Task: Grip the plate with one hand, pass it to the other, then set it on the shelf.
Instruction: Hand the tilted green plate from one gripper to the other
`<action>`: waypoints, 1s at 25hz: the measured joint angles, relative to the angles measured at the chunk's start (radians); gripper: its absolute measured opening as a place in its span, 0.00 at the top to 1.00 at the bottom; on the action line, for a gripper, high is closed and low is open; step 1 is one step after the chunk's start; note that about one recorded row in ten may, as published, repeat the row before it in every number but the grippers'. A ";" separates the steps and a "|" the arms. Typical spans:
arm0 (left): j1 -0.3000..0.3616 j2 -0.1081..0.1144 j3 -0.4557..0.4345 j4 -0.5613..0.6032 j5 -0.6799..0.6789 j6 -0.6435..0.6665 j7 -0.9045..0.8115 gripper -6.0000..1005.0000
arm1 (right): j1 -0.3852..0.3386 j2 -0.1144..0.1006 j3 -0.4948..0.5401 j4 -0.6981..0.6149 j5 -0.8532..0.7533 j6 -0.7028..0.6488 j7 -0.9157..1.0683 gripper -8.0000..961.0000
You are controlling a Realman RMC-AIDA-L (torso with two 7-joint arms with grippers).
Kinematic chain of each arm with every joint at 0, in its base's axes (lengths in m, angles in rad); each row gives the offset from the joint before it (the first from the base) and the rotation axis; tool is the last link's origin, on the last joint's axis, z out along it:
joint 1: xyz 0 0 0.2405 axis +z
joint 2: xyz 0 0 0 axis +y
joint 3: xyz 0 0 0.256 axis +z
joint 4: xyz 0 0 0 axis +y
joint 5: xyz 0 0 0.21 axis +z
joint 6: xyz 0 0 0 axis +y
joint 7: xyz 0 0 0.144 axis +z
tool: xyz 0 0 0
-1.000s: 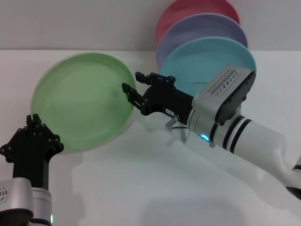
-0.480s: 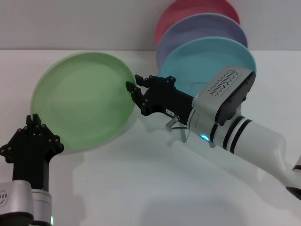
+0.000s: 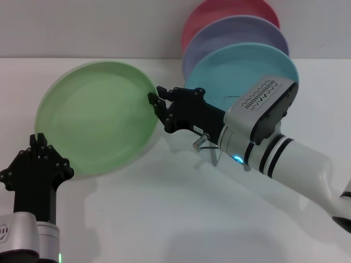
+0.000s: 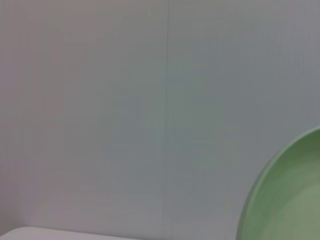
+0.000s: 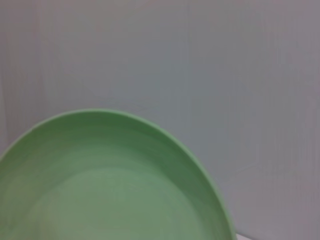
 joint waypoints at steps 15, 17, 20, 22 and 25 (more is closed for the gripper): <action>-0.008 0.000 0.003 0.004 0.000 0.000 0.000 0.96 | 0.002 0.000 -0.005 0.002 0.002 0.002 0.000 0.85; -0.008 0.000 0.003 0.004 0.000 -0.001 0.000 0.96 | 0.003 0.000 -0.005 0.001 0.002 0.002 0.001 0.86; -0.008 0.000 0.003 0.004 0.000 -0.002 0.000 0.96 | 0.003 0.000 -0.005 0.000 0.002 0.002 0.002 0.87; -0.008 0.000 0.002 0.004 0.000 -0.003 0.000 0.96 | 0.003 0.000 -0.005 0.000 0.002 0.002 0.003 0.88; -0.008 0.000 0.002 0.004 0.000 -0.004 0.000 0.96 | 0.003 0.000 -0.005 0.000 0.002 0.002 0.004 0.89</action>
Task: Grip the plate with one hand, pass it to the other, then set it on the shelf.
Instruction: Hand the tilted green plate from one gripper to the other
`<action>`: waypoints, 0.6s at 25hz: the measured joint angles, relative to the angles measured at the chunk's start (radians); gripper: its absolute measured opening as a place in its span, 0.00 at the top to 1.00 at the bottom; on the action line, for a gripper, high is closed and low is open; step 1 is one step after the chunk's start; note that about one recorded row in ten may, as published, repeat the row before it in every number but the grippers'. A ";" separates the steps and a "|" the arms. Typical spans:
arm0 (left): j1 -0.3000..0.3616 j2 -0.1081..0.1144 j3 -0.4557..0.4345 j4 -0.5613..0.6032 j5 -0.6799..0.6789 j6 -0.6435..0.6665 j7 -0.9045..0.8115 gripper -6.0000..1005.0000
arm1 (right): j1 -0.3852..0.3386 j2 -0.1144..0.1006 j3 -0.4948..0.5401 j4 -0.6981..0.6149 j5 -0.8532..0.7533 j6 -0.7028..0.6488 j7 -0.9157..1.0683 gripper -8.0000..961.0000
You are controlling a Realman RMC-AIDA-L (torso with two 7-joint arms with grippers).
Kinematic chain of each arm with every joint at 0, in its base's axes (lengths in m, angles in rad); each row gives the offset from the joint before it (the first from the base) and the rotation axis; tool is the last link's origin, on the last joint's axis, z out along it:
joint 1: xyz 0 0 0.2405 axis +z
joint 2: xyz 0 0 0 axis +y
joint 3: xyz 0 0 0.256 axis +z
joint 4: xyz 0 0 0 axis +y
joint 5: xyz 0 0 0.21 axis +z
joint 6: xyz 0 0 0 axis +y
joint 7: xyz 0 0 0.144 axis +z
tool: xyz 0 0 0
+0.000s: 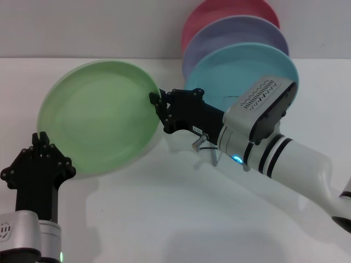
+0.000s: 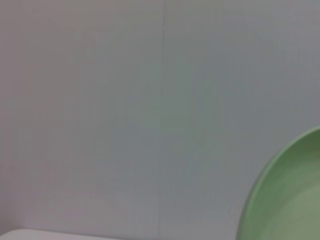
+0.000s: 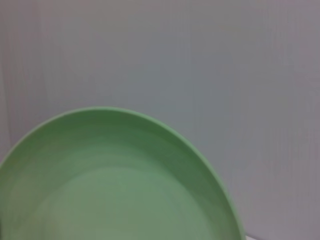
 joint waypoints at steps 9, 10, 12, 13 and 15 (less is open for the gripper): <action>-0.001 0.000 0.000 0.001 0.000 -0.003 0.000 0.96 | 0.000 0.000 0.000 0.000 0.000 0.005 0.002 0.92; -0.001 0.000 0.000 0.001 0.000 -0.003 0.000 0.96 | 0.000 0.000 0.000 0.000 0.000 0.007 0.002 0.92; -0.002 0.000 0.000 0.002 0.000 -0.003 -0.001 0.96 | 0.000 0.000 0.000 0.001 0.000 0.011 0.002 0.92; -0.002 0.000 0.000 0.002 0.000 -0.003 -0.002 0.96 | 0.000 0.000 0.000 0.001 0.000 0.011 0.002 0.92; -0.002 0.000 0.000 0.002 0.000 -0.003 -0.002 0.96 | 0.000 0.000 0.001 0.001 0.000 0.011 0.002 0.93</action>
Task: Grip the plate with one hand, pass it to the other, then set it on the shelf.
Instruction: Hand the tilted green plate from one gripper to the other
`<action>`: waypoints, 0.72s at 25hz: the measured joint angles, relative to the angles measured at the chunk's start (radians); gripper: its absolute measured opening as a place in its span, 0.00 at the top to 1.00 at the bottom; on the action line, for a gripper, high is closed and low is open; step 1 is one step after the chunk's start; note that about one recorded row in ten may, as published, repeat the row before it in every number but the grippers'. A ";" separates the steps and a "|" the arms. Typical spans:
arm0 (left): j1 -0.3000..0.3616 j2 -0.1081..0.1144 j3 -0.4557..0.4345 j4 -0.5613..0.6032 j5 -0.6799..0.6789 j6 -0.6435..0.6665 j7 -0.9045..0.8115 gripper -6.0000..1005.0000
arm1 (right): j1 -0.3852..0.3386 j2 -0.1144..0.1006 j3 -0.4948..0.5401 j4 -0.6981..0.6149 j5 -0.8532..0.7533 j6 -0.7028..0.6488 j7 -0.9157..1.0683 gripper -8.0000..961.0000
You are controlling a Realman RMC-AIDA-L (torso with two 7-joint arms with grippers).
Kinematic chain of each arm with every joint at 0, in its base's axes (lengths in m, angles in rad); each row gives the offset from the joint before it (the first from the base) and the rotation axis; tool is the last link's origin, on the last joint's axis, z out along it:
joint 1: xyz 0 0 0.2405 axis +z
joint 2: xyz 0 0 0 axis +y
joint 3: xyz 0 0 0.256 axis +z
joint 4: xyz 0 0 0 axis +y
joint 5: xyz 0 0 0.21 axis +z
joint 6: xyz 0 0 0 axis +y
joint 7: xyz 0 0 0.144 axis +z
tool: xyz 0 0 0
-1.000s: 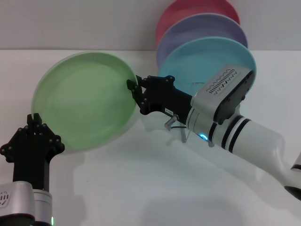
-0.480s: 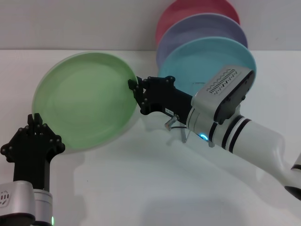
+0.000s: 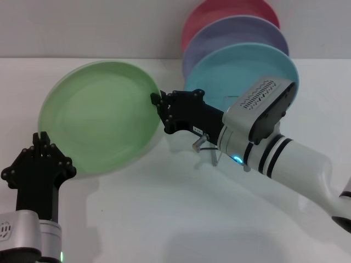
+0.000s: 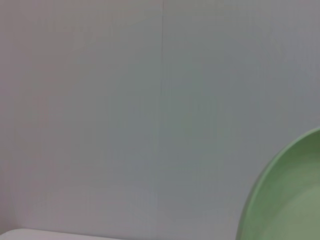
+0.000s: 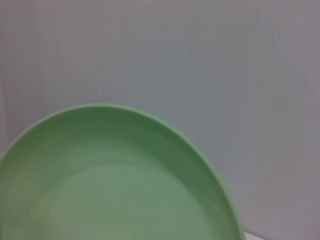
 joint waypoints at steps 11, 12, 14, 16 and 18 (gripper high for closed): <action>-0.001 0.000 0.000 0.006 -0.001 -0.012 -0.010 0.96 | 0.001 0.001 0.005 -0.002 0.000 0.002 -0.002 0.97; -0.001 0.000 -0.001 0.006 -0.001 -0.013 -0.010 0.96 | 0.001 0.001 0.005 -0.002 0.000 0.002 -0.003 0.97; -0.002 0.000 -0.001 0.006 -0.001 -0.015 -0.012 0.96 | 0.001 0.002 0.006 -0.002 0.000 0.002 -0.003 0.97; -0.002 0.000 0.000 0.006 -0.001 -0.018 -0.012 0.96 | 0.002 0.002 0.006 -0.002 0.000 0.002 -0.005 0.97; -0.002 0.000 0.000 0.006 -0.001 -0.023 -0.013 0.96 | 0.002 0.001 0.005 -0.002 0.000 0.003 -0.006 0.97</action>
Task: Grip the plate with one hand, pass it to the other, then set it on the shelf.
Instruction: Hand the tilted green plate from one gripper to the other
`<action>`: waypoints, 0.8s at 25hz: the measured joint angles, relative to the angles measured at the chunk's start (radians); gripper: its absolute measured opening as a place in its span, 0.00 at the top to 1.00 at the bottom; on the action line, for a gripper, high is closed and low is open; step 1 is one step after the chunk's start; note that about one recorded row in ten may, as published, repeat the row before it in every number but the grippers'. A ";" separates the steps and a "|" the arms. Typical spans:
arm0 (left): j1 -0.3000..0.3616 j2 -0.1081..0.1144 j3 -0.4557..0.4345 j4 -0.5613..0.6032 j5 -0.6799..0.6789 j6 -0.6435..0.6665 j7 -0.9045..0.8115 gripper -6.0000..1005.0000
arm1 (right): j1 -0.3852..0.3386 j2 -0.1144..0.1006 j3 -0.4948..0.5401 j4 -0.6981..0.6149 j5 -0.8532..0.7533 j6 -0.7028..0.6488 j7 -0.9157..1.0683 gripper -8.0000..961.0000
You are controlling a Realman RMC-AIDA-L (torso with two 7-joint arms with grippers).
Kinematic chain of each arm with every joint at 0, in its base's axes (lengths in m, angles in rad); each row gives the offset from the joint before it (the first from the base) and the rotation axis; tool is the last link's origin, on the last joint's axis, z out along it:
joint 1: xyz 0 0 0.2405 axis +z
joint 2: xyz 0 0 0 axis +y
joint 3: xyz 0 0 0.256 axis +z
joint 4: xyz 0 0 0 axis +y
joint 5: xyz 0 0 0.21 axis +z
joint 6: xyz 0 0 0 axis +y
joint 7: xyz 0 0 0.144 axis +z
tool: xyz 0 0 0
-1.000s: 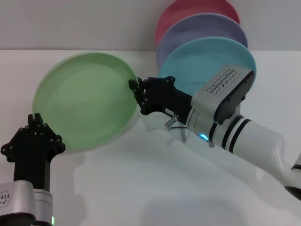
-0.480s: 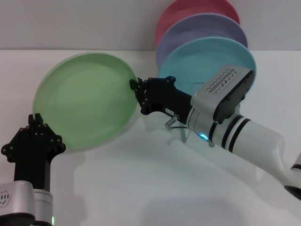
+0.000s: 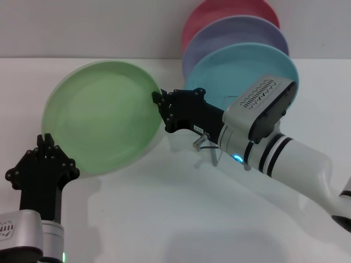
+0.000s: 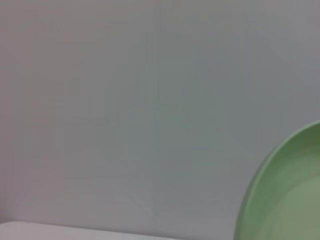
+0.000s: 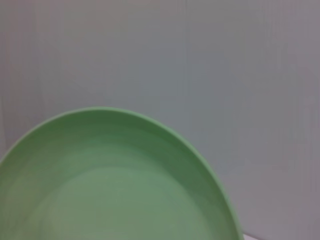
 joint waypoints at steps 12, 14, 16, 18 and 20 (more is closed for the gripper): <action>-0.002 0.005 0.006 -0.001 0.010 -0.014 -0.001 0.93 | 0.000 0.000 -0.001 -0.008 0.000 -0.004 -0.004 0.97; -0.003 0.005 0.007 -0.001 0.011 -0.014 -0.001 0.92 | 0.000 0.000 -0.001 -0.011 0.000 -0.006 -0.004 0.97; -0.003 0.006 0.008 0.000 0.012 -0.014 -0.002 0.91 | 0.001 0.000 0.001 -0.015 0.000 -0.008 -0.004 0.97; -0.005 0.006 0.008 0.001 0.012 -0.014 -0.004 0.86 | 0.002 0.000 0.002 -0.017 0.000 -0.009 -0.004 0.97; -0.006 0.007 0.009 0.001 0.012 -0.014 -0.009 0.83 | 0.002 0.000 0.003 -0.018 0.000 -0.009 -0.004 0.97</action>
